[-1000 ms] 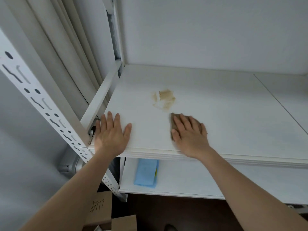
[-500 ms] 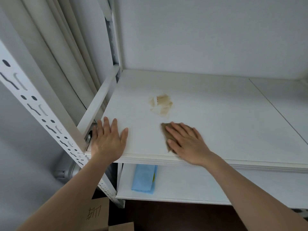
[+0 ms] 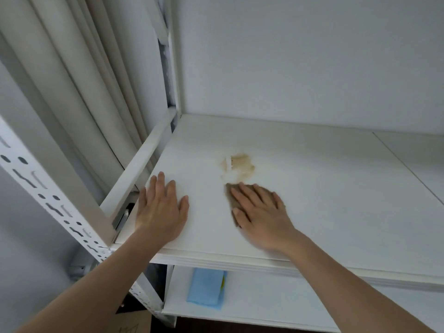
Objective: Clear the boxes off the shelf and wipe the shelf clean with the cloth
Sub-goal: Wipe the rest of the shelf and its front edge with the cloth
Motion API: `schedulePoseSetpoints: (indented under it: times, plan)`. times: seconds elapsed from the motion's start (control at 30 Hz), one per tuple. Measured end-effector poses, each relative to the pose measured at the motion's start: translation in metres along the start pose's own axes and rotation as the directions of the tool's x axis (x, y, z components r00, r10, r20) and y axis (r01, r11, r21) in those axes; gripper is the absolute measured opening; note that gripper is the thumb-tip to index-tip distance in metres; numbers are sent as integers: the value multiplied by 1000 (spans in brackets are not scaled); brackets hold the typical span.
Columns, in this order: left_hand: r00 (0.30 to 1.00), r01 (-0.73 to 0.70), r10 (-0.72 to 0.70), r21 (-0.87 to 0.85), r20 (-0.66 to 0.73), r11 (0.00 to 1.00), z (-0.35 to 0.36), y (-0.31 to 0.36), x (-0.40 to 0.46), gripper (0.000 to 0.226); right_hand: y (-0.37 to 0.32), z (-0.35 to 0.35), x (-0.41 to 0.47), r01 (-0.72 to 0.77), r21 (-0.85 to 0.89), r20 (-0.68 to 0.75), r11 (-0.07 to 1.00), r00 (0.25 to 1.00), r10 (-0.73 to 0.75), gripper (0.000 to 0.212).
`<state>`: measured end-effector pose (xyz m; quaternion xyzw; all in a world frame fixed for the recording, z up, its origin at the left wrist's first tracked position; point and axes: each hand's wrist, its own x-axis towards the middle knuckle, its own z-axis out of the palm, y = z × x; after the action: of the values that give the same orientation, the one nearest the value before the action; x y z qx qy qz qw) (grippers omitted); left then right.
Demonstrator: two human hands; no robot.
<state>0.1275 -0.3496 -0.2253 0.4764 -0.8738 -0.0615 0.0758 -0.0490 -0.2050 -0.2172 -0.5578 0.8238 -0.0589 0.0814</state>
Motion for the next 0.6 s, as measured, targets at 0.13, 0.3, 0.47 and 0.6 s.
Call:
schedulePoseSetpoints:
  times: [0.13,0.3,0.47,0.6]
  plan:
    - [997,-40,39,-17,-63,999,0,-3,23,58,43,-13,4,57,-64,21,996,998,-56,71]
    - [993,-51,45,-53,-110,997,1,-10,43,57,81,-23,56,-341,-14,1,940,940,341,56]
    - [989,-38,32,-36,-144,999,1,-5,65,57,23,-10,76,-169,3,12,986,986,169,56]
    - [991,-30,28,-8,-134,1000,4,-8,76,59,31,-11,59,0,-31,36,1000,999,1,55]
